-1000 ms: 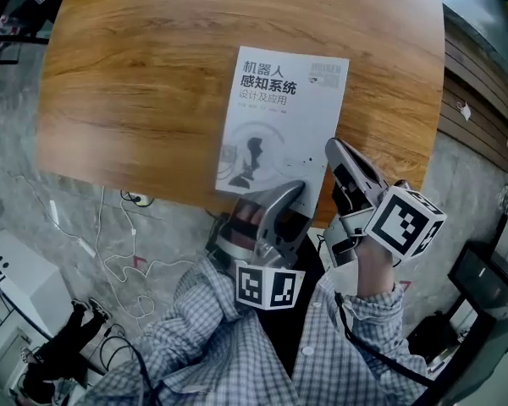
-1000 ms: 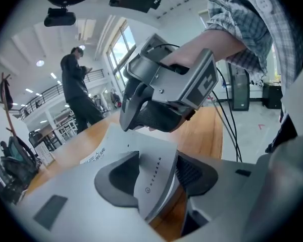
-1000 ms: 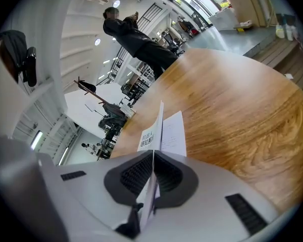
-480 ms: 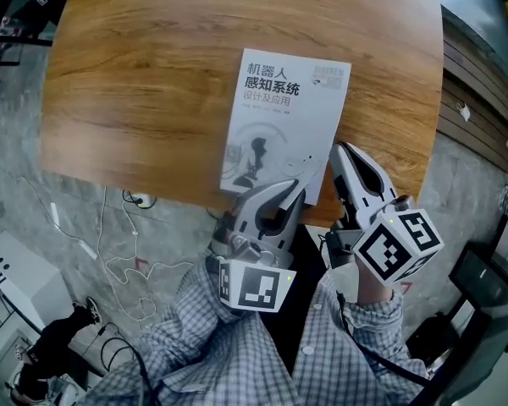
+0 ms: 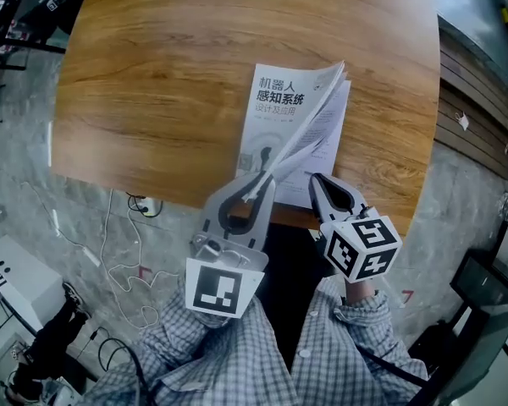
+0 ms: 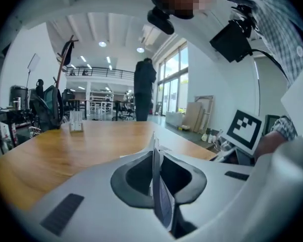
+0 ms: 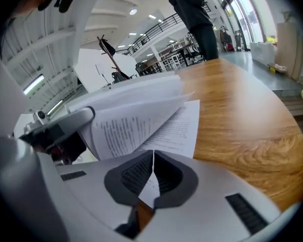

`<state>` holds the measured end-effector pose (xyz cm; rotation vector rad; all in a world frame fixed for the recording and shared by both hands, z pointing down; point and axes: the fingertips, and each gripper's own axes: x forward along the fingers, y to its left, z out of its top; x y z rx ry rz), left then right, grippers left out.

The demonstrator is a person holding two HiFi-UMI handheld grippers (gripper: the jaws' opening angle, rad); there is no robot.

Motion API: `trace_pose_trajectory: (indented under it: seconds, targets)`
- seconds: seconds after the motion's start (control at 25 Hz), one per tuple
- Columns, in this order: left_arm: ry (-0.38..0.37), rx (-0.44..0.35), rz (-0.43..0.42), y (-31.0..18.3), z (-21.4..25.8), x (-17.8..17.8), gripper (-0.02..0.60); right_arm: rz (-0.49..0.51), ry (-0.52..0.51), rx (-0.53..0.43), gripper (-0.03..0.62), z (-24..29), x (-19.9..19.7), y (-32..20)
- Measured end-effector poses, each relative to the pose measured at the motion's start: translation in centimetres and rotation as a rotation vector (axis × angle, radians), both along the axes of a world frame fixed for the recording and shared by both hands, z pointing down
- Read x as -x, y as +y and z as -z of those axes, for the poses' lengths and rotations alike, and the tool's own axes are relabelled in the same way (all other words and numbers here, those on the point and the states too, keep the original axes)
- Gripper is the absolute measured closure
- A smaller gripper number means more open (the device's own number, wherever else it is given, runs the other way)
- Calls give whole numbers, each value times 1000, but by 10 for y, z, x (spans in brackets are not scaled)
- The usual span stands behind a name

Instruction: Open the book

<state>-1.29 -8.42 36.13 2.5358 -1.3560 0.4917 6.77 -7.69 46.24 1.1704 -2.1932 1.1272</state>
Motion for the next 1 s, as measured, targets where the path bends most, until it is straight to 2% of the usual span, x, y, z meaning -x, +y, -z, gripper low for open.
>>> trace_pose_trajectory:
  seconds: [0.08, 0.12, 0.32, 0.44, 0.64, 0.8, 0.88, 1.0]
  targets:
    - [93, 24, 100, -3, 5, 17, 549, 16, 19, 19, 570, -9, 5, 5]
    - [116, 28, 129, -4, 8, 25, 549, 22, 30, 27, 571, -13, 6, 6]
    - [117, 14, 202, -10, 12, 72, 548, 30, 87, 61, 571, -27, 5, 7]
    - [127, 28, 277, -11, 7, 106, 548, 28, 92, 75, 571, -31, 8, 7]
    - [221, 104, 429, -13, -16, 150, 548, 22, 96, 89, 571, -32, 9, 7]
    - [338, 169, 552, -10, -39, 180, 548, 25, 109, 89, 572, -32, 12, 7]
    - [401, 201, 596, -8, -52, 193, 548, 22, 109, 92, 572, -31, 13, 7]
    - [444, 254, 628, -6, -69, 205, 546, 8, 103, 97, 572, -31, 14, 6]
